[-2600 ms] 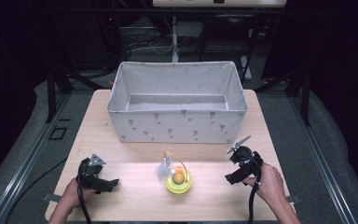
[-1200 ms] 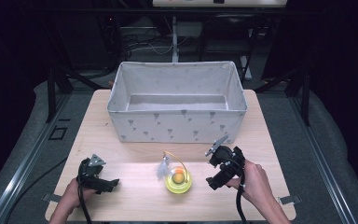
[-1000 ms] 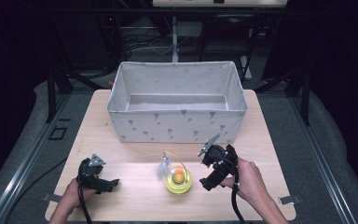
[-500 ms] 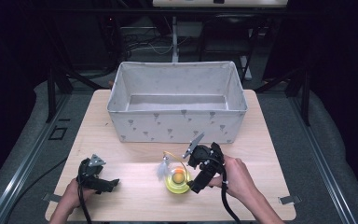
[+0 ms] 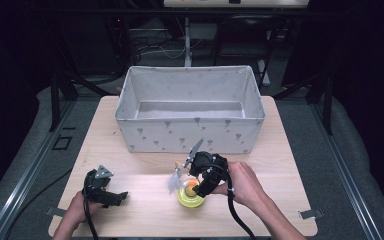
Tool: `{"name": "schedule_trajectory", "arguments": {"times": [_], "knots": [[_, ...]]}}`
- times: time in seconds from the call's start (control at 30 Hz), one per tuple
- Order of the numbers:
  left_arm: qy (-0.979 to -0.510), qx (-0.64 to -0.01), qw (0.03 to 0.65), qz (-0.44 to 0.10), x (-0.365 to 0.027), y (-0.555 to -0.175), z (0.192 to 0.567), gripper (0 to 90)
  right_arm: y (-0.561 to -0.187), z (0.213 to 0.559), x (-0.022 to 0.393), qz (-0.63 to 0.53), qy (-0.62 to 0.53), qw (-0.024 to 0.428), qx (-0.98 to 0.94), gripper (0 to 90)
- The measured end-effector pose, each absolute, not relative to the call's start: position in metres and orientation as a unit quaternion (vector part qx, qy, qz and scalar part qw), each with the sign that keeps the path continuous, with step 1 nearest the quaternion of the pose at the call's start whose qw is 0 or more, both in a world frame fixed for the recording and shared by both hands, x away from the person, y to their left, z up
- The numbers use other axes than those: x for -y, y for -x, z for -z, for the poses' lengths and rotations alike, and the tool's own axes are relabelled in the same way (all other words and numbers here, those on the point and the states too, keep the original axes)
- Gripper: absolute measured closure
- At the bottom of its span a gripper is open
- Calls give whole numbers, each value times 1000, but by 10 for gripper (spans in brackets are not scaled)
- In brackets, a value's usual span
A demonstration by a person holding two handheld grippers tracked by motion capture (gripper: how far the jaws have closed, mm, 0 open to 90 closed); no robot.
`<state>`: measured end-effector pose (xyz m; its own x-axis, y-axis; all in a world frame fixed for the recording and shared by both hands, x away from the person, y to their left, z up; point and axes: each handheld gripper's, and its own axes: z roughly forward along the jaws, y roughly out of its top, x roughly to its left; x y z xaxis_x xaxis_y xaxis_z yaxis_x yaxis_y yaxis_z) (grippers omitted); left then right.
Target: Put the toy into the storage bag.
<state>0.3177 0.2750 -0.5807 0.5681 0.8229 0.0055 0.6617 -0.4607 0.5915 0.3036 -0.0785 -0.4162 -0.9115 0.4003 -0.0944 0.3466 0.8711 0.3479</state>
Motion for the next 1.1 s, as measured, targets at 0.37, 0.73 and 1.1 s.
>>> {"name": "schedule_trajectory", "arguments": {"times": [0.37,0.73,1.1], "knots": [[-842,-441,274,-147,-275,-318,581,0,-308,413,69,-134,-169,74,-974,684],[-842,-440,274,-147,-275,-318,581,0,-309,417,58,-119,-143,55,-981,876],[-842,-442,274,-145,-275,-317,581,0,-314,412,57,-131,-147,44,-979,879]]}}
